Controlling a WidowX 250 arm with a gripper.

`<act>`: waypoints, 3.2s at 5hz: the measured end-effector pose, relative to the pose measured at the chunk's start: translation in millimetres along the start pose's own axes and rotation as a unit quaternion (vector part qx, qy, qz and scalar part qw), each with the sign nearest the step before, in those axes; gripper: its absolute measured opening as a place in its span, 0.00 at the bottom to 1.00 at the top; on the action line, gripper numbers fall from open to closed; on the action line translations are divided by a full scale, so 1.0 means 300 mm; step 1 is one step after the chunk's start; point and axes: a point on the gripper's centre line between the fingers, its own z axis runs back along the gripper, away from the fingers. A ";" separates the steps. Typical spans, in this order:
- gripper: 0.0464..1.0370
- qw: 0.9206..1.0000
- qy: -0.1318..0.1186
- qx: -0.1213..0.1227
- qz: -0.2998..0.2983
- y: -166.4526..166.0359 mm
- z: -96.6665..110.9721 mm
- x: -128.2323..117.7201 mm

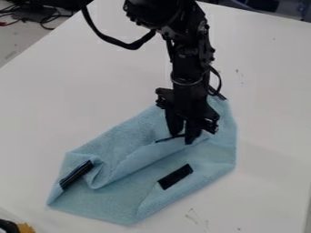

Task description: Unfold the cloth bottom rigth to top left

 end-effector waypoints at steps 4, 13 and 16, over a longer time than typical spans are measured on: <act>0.01 0.997 -0.003 0.055 -0.053 0.103 0.163 0.098; 0.96 0.992 -0.010 0.048 -0.115 0.717 0.021 0.214; 0.96 0.987 -0.011 0.136 -0.085 0.634 0.301 0.264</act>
